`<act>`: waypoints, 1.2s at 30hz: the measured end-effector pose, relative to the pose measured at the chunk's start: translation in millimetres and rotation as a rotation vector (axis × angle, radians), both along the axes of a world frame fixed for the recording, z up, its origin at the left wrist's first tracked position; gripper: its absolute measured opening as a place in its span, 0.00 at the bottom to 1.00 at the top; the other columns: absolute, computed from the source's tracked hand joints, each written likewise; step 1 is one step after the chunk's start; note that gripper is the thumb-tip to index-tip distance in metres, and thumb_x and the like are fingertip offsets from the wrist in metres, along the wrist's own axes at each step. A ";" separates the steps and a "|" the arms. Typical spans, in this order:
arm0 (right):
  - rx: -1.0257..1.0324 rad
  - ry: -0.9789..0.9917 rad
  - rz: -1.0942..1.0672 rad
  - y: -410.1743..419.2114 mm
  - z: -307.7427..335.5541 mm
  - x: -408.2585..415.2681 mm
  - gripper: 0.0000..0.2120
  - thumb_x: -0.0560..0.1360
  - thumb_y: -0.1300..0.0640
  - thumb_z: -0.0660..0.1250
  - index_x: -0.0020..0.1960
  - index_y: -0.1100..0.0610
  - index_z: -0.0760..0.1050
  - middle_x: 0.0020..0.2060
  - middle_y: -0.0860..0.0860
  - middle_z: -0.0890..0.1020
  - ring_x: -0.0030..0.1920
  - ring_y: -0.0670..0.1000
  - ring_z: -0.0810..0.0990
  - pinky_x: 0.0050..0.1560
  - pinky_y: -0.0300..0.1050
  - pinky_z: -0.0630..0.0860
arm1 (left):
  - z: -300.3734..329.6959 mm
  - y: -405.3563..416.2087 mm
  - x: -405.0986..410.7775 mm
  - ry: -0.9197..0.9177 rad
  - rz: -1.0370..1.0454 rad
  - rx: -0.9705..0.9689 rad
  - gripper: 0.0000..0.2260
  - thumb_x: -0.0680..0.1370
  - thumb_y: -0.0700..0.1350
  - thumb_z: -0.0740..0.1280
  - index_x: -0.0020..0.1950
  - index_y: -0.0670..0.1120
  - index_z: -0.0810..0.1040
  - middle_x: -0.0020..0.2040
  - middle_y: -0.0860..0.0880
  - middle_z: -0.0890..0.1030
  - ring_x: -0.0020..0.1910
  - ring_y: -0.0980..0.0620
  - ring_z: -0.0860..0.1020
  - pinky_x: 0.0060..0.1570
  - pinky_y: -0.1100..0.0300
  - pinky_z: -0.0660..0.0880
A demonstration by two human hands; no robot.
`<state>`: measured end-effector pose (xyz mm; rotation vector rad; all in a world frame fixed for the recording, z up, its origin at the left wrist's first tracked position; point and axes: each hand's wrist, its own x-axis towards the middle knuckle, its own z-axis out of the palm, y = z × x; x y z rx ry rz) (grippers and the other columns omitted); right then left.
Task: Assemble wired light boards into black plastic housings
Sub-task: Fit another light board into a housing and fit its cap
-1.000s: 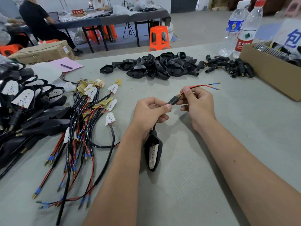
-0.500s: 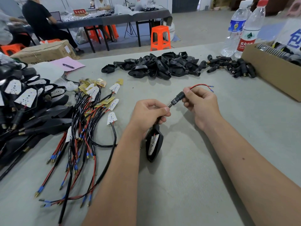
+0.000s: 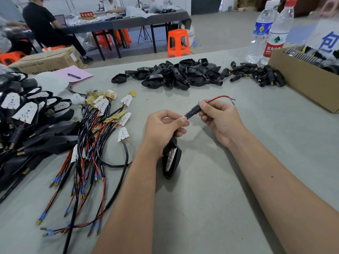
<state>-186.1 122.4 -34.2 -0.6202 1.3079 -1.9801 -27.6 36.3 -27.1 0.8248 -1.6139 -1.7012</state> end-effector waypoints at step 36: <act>-0.046 -0.091 -0.309 1.7 3.9 1.4 0.12 0.83 0.52 0.67 0.45 0.57 0.82 0.29 0.52 0.80 0.26 0.47 0.72 0.25 0.38 0.67 | 5.7 -12.9 17.5 0.027 -0.136 -0.048 0.03 0.80 0.41 0.72 0.52 0.44 0.85 0.45 0.43 0.86 0.39 0.46 0.83 0.41 0.56 0.81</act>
